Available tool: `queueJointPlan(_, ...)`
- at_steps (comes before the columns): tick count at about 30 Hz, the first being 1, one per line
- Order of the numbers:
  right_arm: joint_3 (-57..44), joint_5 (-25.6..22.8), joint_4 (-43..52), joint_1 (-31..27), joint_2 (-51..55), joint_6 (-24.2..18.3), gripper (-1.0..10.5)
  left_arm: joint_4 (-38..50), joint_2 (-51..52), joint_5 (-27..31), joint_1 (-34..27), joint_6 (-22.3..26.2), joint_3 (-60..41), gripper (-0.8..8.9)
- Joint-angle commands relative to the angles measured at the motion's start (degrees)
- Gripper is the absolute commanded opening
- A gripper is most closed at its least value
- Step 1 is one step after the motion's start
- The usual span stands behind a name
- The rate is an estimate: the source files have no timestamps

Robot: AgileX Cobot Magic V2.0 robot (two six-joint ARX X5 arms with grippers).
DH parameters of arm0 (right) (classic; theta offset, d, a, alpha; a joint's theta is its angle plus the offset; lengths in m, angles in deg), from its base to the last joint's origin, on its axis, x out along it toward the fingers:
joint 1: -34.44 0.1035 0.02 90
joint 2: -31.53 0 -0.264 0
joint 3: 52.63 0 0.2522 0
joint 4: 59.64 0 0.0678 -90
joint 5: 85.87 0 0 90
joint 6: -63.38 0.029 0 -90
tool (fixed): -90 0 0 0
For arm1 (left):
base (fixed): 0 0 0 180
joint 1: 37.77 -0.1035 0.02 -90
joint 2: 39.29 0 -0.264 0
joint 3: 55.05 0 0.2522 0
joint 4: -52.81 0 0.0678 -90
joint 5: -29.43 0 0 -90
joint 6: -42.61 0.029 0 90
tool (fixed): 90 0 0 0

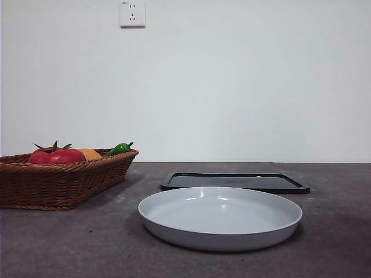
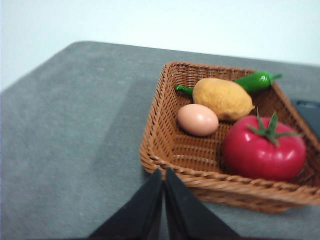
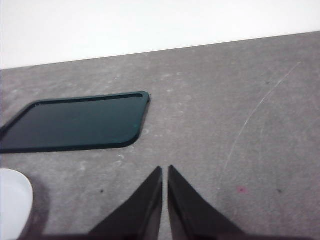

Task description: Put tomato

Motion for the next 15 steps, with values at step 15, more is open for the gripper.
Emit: queueJointPlan(15, 2.05, 3.28, -0.39, 0.07, 0.13, 9.68, 0.1, -4.52, -0.02, 0.02, -0.07, -16.46, 3.30, 0.10)
